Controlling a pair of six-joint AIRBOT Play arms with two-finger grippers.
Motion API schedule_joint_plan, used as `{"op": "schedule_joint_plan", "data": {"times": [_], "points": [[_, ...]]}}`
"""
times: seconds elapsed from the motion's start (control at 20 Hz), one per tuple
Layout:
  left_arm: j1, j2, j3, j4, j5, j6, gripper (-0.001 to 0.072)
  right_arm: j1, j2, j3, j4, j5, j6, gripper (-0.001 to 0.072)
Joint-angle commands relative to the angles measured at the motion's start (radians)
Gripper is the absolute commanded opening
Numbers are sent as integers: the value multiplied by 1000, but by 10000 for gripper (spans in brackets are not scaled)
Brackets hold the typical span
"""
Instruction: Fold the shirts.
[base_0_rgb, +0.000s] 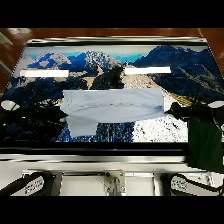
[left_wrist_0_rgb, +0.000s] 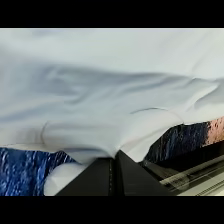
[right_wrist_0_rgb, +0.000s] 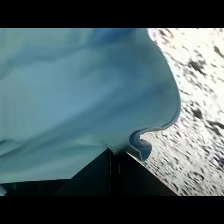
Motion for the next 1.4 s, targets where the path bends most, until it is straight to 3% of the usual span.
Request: {"op": "schedule_joint_plan", "data": {"times": [0.0, 0.05, 0.15, 0.25, 0.4, 0.7, 0.75, 0.8, 0.85, 0.9, 0.95, 1.0, 1.05, 1.15, 1.35], "points": [[8, -2, 141, 0, 67, 15, 38, 57, -1, 126, 70, -24, -31, 60], [7, -10, 182, 0, 97, 6, 38, 101, -1, 158, 18, -93, -26, 60], [8, -73, 274, 0, 107, -11, 38, 187, -10, 212, -176, -263, 94, 59], [8, -181, 361, 0, 82, -37, 38, 245, -62, 270, -298, -342, 197, 59], [7, -351, 489, 0, 73, -49, 39, 290, -193, 372, -304, -347, 210, 60], [8, -594, 616, -10, 68, -162, 42, 326, -386, 469, -306, -423, 239, 62], [8, -612, 616, -31, 49, -160, 80, 326, -396, 469, -306, -418, 243, 128], [8, -622, 616, -37, 27, -160, 227, 323, -395, 469, -312, -420, 243, 361], [10, -623, 616, -37, -8, -161, 442, 318, -389, 470, -317, -419, 245, 589], [17, -622, 619, -37, -51, -161, 529, 304, -381, 470, -315, -399, 256, 601], [28, -621, 621, -37, -103, -161, 529, 285, -373, 470, -314, -375, 274, 602], [40, -621, 622, -37, -154, -161, 528, 258, -370, 470, -313, -345, 308, 667], [48, -618, 622, -38, -197, -161, 523, 227, -371, 470, -299, -306, 334, 676], [56, -607, 622, -38, -257, -161, 522, 179, -381, 470, -254, -229, 335, 676], [34, -566, 623, -45, -256, -161, 521, 174, -443, 470, -179, -121, 325, 676]]}}
